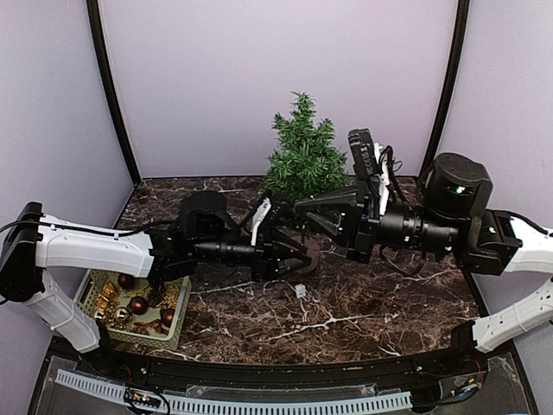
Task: Decorate the small christmas tree
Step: Pass from the right arm to the left
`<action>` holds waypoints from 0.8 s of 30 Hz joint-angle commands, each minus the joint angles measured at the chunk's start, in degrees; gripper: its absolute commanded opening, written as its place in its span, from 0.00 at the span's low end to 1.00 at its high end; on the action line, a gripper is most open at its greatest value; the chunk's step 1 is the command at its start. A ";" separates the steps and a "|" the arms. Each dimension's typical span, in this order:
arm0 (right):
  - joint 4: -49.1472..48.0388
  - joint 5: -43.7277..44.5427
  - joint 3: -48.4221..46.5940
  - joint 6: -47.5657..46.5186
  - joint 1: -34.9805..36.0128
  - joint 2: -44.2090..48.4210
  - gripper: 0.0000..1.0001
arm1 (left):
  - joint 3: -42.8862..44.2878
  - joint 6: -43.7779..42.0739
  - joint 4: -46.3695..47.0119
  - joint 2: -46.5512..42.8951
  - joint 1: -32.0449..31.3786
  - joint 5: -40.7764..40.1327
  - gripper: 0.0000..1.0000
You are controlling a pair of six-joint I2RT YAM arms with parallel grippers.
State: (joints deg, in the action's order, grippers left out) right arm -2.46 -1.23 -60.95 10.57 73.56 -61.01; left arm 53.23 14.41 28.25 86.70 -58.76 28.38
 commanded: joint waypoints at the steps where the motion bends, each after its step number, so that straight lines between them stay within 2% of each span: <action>1: -3.83 1.05 0.80 0.51 -0.26 1.75 0.00 | -1.77 0.24 2.20 0.70 -0.39 -1.62 0.35; 4: -2.85 2.89 1.12 0.80 -0.32 2.36 0.00 | -2.06 0.04 2.11 0.60 -0.39 -3.86 0.22; 7: 0.31 8.22 1.64 2.05 -0.33 3.46 0.00 | -2.16 -1.14 1.28 -1.32 -0.39 -7.84 0.07; 9: 2.81 13.02 2.56 3.66 -0.33 5.24 0.00 | -2.24 -2.29 0.48 -2.98 -0.39 -11.38 0.01; 16: 10.03 29.37 8.12 9.99 -2.28 10.58 0.00 | 1.59 -6.18 -7.39 -5.54 -0.39 -21.97 0.00; 24: 16.31 35.78 10.43 15.60 -8.63 9.45 0.00 | 12.29 -10.61 -18.99 -0.08 -0.39 -28.68 0.00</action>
State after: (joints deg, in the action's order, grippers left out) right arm 10.76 28.73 -51.11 22.04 67.31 -50.63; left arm 59.55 7.18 17.23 83.85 -58.78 5.02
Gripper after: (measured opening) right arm 0.004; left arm 0.010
